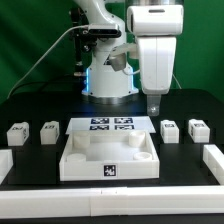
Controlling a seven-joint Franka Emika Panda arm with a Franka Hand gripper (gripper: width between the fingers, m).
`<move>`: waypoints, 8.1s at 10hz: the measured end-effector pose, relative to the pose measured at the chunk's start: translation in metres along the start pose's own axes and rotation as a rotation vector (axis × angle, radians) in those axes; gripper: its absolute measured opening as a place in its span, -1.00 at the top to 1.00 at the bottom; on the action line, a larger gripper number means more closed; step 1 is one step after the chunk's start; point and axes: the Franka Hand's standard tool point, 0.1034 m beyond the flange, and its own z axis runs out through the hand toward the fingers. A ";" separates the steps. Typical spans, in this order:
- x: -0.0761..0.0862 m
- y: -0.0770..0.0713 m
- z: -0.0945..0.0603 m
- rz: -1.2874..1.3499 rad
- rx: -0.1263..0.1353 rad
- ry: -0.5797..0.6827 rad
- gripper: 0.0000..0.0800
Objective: Assemble one leg
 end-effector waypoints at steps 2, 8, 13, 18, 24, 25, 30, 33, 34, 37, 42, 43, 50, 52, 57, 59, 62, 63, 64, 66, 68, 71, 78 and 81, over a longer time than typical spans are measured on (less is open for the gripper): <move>-0.001 0.000 0.001 -0.032 0.001 -0.004 -0.63; -0.042 -0.079 0.033 -0.045 0.005 0.003 -0.63; -0.046 -0.084 0.039 -0.052 -0.003 0.006 -0.63; -0.068 -0.103 0.053 -0.092 0.002 0.008 -0.63; -0.074 -0.117 0.095 -0.014 0.047 0.034 -0.63; -0.064 -0.114 0.098 0.017 0.049 0.036 -0.63; -0.064 -0.113 0.100 0.024 0.049 0.037 0.13; -0.064 -0.111 0.099 0.025 0.044 0.037 0.85; -0.064 -0.111 0.099 0.025 0.043 0.037 0.85; -0.064 -0.111 0.099 0.025 0.043 0.037 0.85; -0.064 -0.097 0.099 0.010 0.034 0.039 0.85; -0.057 -0.084 0.099 0.001 0.026 0.044 0.85; 0.007 -0.040 0.099 0.015 0.000 0.072 0.85; 0.026 -0.038 0.099 -0.010 -0.004 0.075 0.85; 0.028 -0.038 0.099 -0.013 -0.004 0.076 0.85; 0.028 -0.038 0.099 -0.012 -0.003 0.076 0.63; 0.027 -0.038 0.099 -0.010 -0.003 0.076 -0.28; 0.027 -0.038 0.099 -0.010 -0.003 0.076 -0.51; 0.027 -0.038 0.099 -0.009 -0.003 0.076 -0.51; 0.026 -0.038 0.099 -0.009 -0.003 0.076 -0.62; 0.026 -0.038 0.099 -0.008 -0.003 0.076 -0.62; 0.026 -0.038 0.099 -0.005 -0.003 0.076 -0.62; 0.102 -0.060 0.057 0.835 -0.022 0.095 -0.62; 0.112 -0.069 0.061 1.162 -0.002 0.134 -0.62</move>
Offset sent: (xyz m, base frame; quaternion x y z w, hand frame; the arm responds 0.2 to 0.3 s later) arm 0.0000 0.0000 0.0000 0.0000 0.0000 0.0000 1.0000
